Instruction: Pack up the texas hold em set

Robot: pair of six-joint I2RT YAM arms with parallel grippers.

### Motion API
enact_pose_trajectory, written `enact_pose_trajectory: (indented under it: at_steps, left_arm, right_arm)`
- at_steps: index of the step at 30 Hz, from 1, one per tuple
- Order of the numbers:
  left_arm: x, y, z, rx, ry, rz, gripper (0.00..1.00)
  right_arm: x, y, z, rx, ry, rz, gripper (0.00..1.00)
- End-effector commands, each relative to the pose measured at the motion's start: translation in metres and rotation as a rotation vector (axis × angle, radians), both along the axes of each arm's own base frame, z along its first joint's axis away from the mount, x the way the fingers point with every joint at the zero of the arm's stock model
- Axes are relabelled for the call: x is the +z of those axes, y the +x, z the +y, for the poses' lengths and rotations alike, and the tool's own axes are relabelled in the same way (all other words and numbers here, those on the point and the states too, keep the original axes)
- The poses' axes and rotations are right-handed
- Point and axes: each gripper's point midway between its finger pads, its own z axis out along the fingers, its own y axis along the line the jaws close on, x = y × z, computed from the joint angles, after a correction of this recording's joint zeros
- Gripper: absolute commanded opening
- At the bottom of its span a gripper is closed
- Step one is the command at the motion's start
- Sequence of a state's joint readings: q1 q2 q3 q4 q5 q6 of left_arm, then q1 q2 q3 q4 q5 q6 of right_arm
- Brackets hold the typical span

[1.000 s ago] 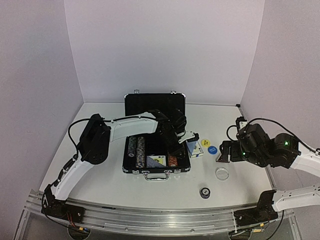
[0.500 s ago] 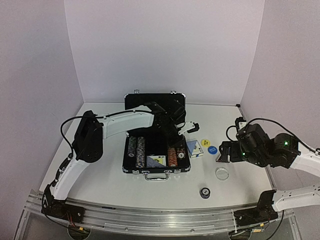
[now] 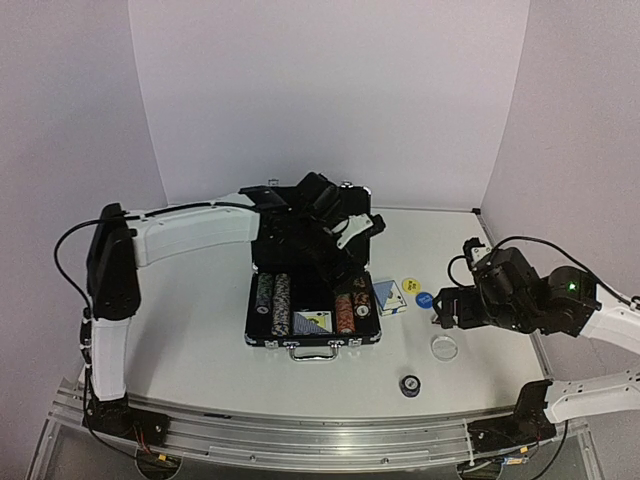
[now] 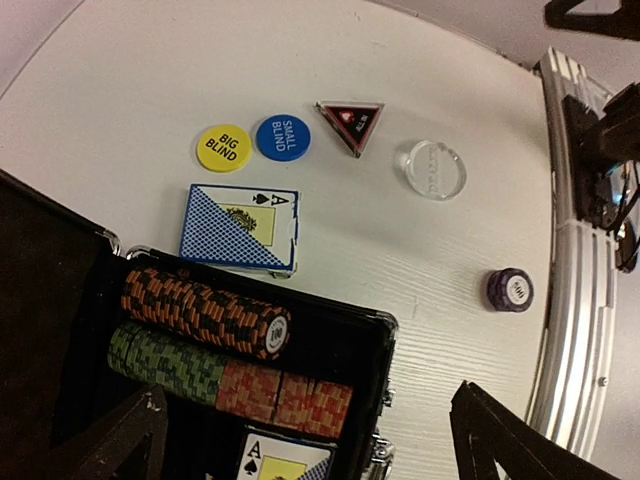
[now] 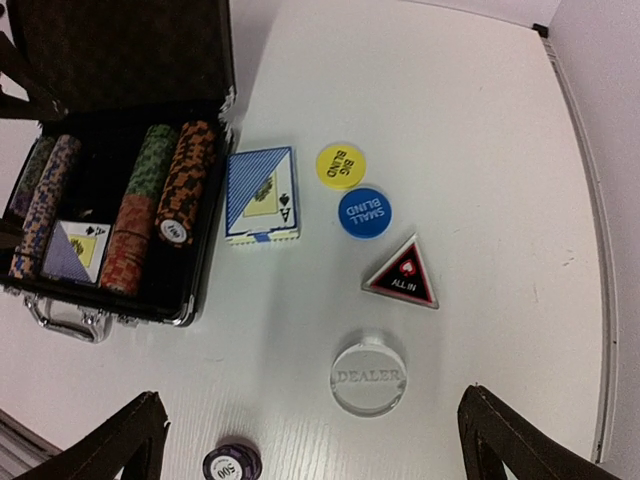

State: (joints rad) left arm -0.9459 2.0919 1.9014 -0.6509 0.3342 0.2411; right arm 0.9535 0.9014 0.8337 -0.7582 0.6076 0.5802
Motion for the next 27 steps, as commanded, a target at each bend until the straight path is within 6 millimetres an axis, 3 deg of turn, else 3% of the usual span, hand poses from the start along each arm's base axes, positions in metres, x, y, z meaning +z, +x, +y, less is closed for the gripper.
enact_pose_trajectory:
  at_steps: [1, 3, 5, 8, 13, 18, 27]
  left_arm:
    - [0.092, -0.009, 0.028, 0.184, -0.283, -0.031, 1.00]
    - [0.110, -0.003, 0.058, 0.373, -0.362, -0.026, 1.00]
    - [0.114, 0.006, 0.098, 0.617, -0.403, 0.004, 1.00]
    - [0.090, 0.004, 0.156, 0.909, -0.397, 0.083, 1.00]
    - [0.061, -0.020, 0.225, 1.155, -0.386, 0.169, 1.00]
    - [0.037, -0.032, 0.244, 1.210, -0.354, 0.212, 1.00]
    - [0.018, -0.029, 0.229, 1.174, -0.307, 0.230, 1.00]
  right_arm:
    - [-0.022, -0.020, 0.027, 0.186, 0.001, 0.149, 0.98]
    - [-0.037, -0.029, 0.039, 0.244, -0.003, 0.235, 0.98]
    - [-0.054, -0.036, 0.049, 0.278, -0.021, 0.319, 0.98]
    - [-0.080, -0.040, 0.054, 0.263, -0.068, 0.427, 0.97]
    - [-0.116, -0.049, 0.055, 0.158, -0.082, 0.565, 0.93]
    - [-0.139, -0.052, 0.064, 0.114, -0.047, 0.609, 0.87]
    - [-0.165, -0.061, 0.080, 0.144, -0.045, 0.680, 0.77]
